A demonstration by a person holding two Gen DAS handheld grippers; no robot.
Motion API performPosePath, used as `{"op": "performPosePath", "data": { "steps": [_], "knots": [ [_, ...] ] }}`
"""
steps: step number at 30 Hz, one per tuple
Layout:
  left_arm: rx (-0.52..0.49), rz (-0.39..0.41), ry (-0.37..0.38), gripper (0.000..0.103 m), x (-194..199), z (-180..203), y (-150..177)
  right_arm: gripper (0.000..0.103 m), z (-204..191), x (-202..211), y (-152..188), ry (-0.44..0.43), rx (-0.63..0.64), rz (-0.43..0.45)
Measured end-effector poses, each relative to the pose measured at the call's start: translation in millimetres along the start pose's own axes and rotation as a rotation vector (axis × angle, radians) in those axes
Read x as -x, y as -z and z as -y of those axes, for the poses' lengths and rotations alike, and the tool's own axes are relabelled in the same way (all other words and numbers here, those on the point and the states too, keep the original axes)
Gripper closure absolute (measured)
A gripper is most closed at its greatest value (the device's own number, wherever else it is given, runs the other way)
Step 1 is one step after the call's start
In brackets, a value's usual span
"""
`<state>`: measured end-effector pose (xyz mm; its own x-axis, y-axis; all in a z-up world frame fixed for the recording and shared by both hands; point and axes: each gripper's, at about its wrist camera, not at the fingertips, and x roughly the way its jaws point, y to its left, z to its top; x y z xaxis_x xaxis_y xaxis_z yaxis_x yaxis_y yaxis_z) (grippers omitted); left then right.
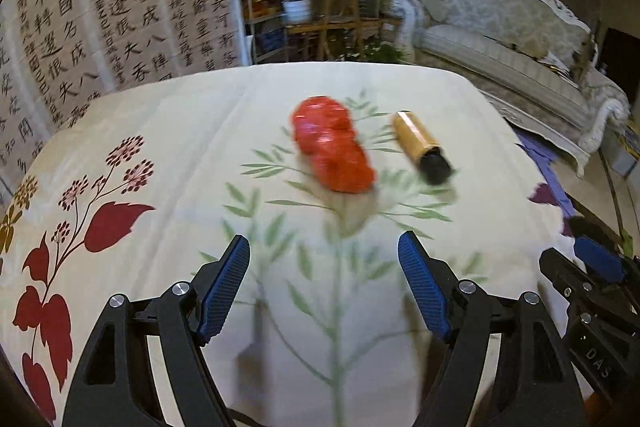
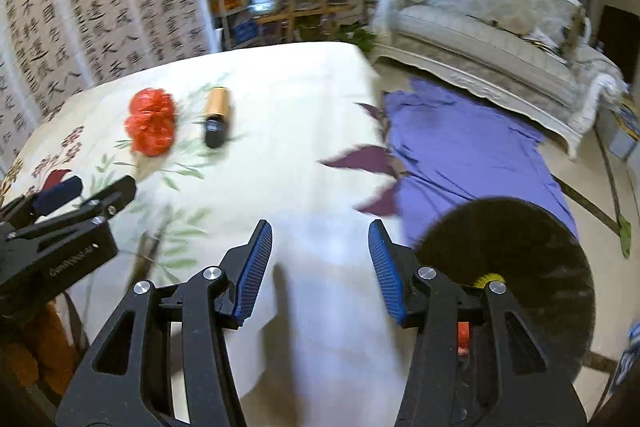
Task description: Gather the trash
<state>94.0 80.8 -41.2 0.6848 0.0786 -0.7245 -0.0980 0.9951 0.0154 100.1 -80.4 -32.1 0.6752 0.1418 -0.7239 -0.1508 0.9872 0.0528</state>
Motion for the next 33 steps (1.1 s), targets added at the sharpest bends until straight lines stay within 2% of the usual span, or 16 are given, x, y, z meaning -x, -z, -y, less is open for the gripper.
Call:
{"op": "performPosePath", "data": {
  "steps": [9,13,16,33],
  "knots": [
    [0.003,-0.002,0.003,0.028,-17.0,-3.7,-15.6,0.052,-29.6,-38.4,-28.6,-0.027,0.081,-0.075],
    [0.009,-0.009,0.015,0.027,-25.6,-5.2,-24.9,0.041,-35.0,-44.6,-32.6,-0.018,0.107,-0.086],
    [0.013,-0.009,0.020,0.027,-29.3,-4.9,-29.2,0.037,-36.9,-47.1,-33.0,-0.019,0.111,-0.089],
    [0.061,-0.043,0.007,0.027,-35.0,-23.4,-30.2,0.037,-30.3,-50.0,-39.5,-0.036,0.072,-0.082]
  ]
}}
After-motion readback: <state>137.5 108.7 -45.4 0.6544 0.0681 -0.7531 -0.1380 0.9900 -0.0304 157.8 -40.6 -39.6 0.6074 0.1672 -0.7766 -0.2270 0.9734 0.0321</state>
